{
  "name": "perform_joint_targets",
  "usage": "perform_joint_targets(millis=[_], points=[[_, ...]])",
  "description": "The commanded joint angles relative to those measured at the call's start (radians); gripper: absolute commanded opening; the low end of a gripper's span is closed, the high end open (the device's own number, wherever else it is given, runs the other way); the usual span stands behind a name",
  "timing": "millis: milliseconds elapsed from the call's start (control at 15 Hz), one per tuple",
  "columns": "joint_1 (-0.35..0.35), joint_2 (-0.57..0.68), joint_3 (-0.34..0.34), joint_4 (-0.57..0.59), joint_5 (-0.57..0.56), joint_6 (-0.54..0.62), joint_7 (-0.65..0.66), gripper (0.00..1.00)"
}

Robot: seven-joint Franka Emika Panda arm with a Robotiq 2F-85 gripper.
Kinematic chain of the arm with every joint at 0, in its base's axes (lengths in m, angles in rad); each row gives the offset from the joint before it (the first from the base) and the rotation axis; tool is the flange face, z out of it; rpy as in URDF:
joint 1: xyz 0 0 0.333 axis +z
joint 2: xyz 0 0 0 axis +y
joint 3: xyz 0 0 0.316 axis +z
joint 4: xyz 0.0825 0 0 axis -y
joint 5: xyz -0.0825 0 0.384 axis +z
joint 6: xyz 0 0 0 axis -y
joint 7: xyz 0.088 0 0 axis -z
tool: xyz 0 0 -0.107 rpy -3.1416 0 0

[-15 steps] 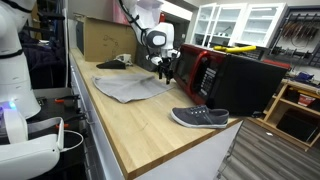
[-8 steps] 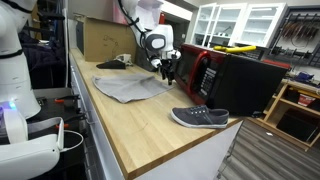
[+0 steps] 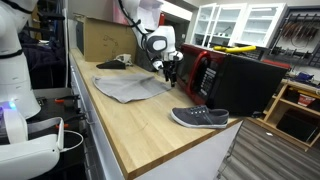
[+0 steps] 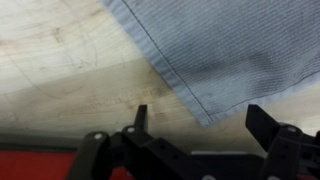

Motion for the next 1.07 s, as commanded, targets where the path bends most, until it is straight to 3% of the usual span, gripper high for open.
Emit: perform_joint_targets(millis=[0,733,800,867,1000], points=[[-0.011,0.036,0.007,0.028,0.022,0.026,0.012,1.00],[-0.049,0.146,0.087,0.151,0.123,0.049,-0.006,0.99],[-0.051,0.150,0.097,0.157,0.133,0.048,-0.008,0.75],[-0.057,0.153,0.112,0.161,0.148,0.044,-0.013,0.75],[-0.068,0.153,0.137,0.160,0.175,0.040,-0.018,0.60]])
